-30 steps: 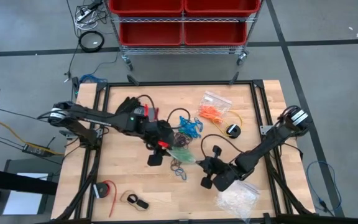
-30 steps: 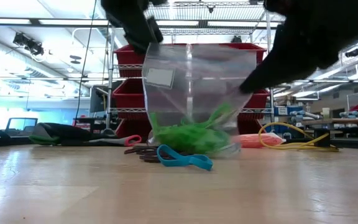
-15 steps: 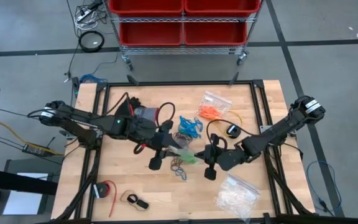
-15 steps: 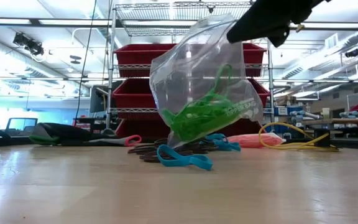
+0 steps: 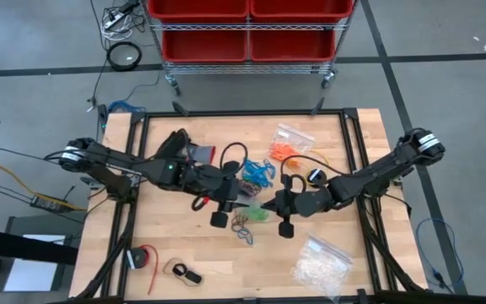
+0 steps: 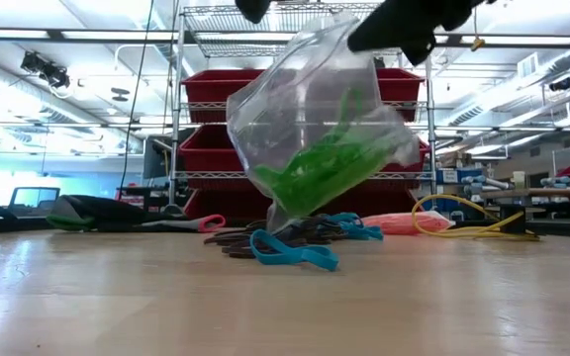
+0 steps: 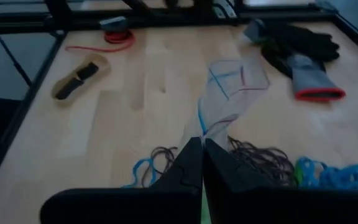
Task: Sort rubber bands
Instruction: Close the transparent zip bag
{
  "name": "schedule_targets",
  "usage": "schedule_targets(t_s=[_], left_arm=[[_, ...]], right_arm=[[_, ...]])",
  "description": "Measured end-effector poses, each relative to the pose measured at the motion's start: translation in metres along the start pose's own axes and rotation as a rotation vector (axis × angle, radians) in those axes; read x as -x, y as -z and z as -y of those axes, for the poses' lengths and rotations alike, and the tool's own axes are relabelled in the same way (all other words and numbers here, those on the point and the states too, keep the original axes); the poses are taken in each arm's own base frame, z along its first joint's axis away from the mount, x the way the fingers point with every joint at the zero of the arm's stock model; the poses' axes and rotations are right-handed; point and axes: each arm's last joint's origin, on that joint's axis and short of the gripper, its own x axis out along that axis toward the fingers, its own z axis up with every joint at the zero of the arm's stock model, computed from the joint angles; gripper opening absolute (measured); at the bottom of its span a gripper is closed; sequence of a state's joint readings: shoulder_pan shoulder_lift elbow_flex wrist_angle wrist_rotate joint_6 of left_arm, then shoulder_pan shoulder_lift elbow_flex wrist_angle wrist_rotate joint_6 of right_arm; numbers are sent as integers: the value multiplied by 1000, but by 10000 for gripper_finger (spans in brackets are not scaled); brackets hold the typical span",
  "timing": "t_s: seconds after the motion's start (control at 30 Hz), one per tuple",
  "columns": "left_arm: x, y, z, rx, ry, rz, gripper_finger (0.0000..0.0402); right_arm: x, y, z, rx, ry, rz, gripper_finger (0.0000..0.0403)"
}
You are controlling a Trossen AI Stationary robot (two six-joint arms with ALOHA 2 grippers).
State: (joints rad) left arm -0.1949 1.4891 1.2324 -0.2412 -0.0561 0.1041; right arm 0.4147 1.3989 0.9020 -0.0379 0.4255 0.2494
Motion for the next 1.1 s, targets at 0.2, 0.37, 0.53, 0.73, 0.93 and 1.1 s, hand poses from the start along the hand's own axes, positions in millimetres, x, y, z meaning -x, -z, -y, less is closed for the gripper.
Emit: schedule_targets(t_s=[0.2, 0.37, 0.53, 0.73, 0.93, 1.1], left_arm=[[-1, 1, -11, 31, -14, 4, 138], [-13, 8, -14, 86, 35, -33, 137], [-24, 16, -13, 86, 57, -75, 137], [-29, 17, -17, 86, 45, -67, 138], [-32, 20, -19, 65, 41, -84, 138], [-32, 19, -19, 61, 52, -75, 138]], right_arm=[[1, -4, 3, 25, -30, 14, 0], [-1, -6, 6, 24, -37, 24, 0], [-1, -7, 7, 26, -42, 33, 0], [-1, -7, 7, 25, -43, 36, 0], [-1, -8, 6, 19, -53, 41, 0], [-1, -8, 5, 14, -81, 37, 0]])
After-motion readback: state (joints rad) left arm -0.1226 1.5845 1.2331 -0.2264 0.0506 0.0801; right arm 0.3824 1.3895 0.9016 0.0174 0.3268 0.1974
